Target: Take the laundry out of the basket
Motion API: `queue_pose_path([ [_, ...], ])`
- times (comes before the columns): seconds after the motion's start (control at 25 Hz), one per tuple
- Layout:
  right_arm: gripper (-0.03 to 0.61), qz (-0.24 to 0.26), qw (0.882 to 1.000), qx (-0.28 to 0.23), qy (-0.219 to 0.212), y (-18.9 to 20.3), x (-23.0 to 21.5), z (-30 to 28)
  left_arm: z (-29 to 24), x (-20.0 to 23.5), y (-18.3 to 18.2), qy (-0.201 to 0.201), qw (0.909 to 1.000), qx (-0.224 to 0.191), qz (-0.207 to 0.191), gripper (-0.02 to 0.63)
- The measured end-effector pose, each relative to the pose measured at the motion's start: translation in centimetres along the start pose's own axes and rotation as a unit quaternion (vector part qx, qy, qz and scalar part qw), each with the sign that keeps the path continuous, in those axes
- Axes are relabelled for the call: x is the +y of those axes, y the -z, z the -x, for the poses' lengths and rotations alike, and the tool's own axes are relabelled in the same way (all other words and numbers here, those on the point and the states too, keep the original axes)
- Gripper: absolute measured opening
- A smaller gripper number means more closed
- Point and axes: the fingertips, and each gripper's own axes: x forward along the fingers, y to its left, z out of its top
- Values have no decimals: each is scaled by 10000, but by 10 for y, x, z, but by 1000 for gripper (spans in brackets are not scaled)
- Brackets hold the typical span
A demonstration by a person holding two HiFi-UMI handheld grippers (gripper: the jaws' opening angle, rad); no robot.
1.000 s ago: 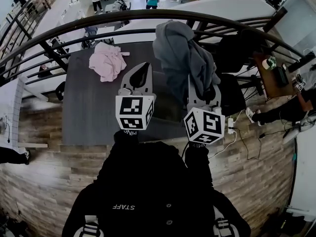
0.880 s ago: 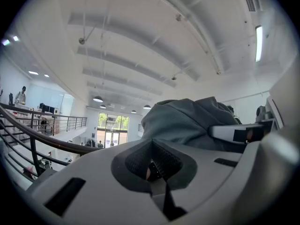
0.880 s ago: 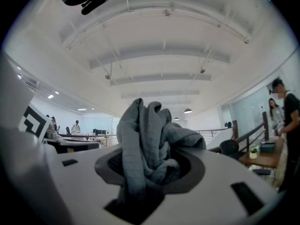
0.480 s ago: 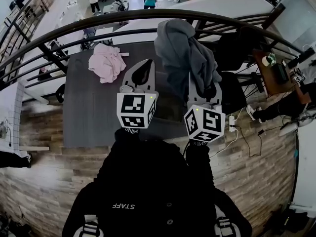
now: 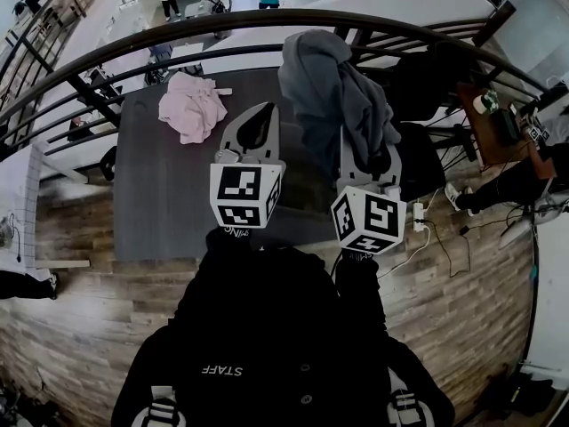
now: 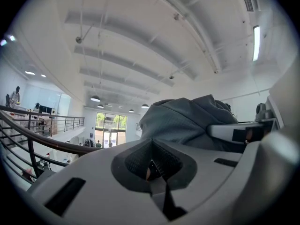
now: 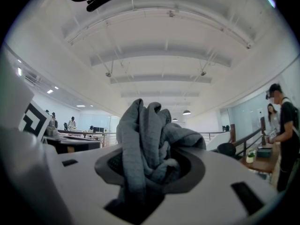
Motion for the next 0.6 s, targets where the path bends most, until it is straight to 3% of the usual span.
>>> queue_pose_path([
  [0.6, 193, -52, 10000, 65, 5, 8, -3, 0, -1, -2, 5, -15, 10000, 48, -17, 3],
])
